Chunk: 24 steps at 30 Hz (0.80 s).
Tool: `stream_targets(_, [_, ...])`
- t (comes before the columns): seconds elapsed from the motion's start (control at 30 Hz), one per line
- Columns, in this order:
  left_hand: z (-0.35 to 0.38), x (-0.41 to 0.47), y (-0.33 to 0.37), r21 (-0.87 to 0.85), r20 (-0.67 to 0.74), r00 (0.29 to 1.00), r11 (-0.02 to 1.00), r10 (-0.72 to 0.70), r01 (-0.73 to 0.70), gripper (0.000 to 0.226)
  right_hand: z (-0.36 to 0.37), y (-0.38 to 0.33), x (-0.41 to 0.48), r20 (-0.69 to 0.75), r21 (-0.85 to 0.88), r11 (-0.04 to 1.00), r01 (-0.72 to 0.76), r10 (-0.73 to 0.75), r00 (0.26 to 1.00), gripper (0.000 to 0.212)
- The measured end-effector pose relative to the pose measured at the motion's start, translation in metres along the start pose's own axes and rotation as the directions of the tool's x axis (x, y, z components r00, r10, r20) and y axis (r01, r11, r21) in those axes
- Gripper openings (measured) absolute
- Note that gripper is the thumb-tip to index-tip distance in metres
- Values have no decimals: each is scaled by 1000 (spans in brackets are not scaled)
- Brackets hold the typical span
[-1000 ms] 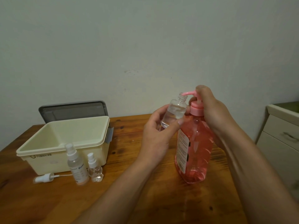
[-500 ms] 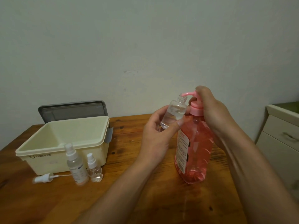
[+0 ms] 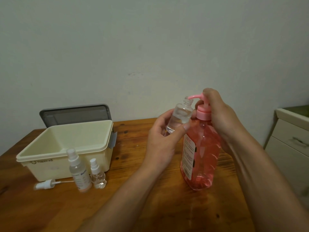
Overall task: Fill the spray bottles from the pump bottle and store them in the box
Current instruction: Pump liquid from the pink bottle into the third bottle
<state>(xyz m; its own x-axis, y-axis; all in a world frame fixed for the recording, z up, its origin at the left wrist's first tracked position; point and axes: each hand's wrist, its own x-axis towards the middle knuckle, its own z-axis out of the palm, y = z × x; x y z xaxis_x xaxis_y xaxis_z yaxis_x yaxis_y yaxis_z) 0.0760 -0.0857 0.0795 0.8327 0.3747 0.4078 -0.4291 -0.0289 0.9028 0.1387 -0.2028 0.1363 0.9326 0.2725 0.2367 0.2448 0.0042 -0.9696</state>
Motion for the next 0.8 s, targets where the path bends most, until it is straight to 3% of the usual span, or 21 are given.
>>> stream_targets(0.8, [0, -1, 3, 27, 1, 1000, 1000, 0, 0, 47, 1, -2, 2, -23, -41, 999, 12, -13, 1000, 34])
